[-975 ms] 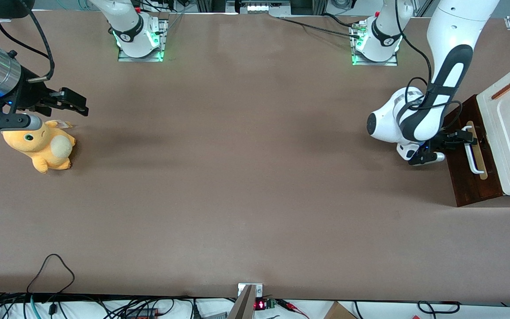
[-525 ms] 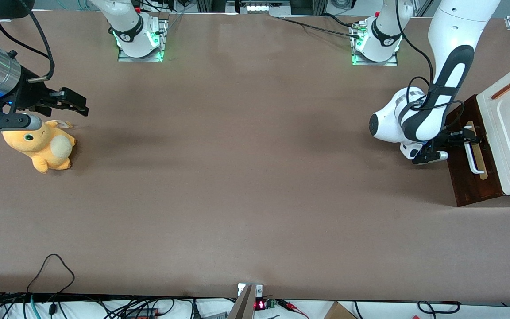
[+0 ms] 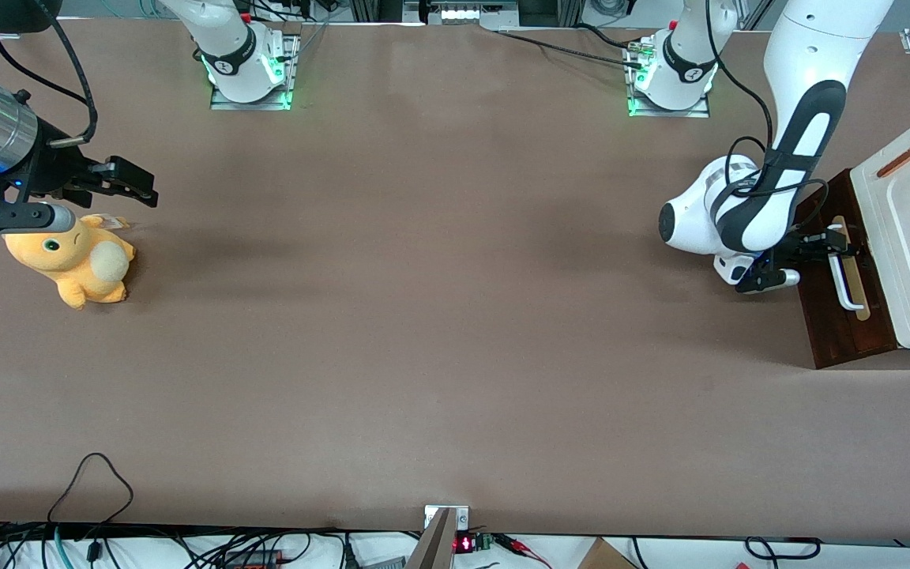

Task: Open lower drawer with left arm only
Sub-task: 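Align the open left gripper on the white handle and close it, then pull the handle away from the cabinet with the left gripper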

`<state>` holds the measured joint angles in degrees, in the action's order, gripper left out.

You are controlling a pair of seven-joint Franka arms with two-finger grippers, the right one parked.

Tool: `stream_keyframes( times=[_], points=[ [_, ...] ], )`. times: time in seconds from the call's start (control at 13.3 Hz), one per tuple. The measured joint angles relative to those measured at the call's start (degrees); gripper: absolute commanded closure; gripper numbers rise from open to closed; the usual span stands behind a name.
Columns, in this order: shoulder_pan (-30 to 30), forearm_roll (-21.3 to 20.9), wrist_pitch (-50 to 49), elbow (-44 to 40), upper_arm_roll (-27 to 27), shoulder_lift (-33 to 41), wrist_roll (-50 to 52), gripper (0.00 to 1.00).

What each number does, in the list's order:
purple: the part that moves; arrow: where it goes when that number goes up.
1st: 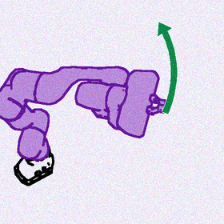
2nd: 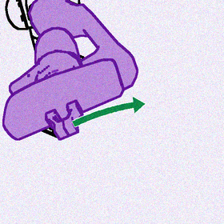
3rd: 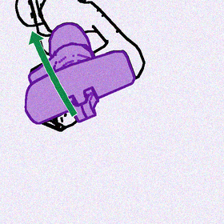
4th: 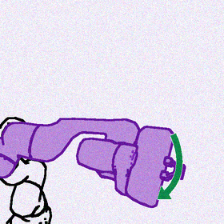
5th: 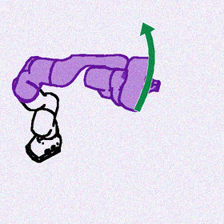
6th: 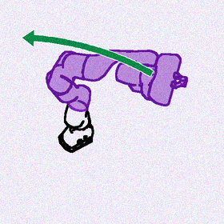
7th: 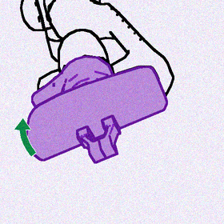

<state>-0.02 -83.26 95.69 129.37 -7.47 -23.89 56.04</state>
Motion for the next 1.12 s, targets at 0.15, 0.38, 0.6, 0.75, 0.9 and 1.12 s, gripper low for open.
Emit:
stream_keyframes(
  times=[0.15, 0.38, 0.6, 0.75, 0.9, 1.12],
  points=[
    [0.01, -0.20, 0.00, 0.05, 0.32, 0.00, 0.00, 0.46],
    [0.03, -1.24, 0.00, 0.41, 0.69, 0.00, 0.00, 0.65],
    [0.03, -1.24, 0.12, 1.03, 0.68, -0.01, 0.06, 0.86],
    [0.00, -1.34, 0.74, 1.24, 0.67, -0.24, 2.30, 0.93],
    [0.00, -1.35, 0.72, 1.23, 0.67, -0.25, 2.47, 1.00],
    [-0.02, -1.35, 0.72, 1.23, 0.67, -0.25, 2.51, 1.00]
  ],
)
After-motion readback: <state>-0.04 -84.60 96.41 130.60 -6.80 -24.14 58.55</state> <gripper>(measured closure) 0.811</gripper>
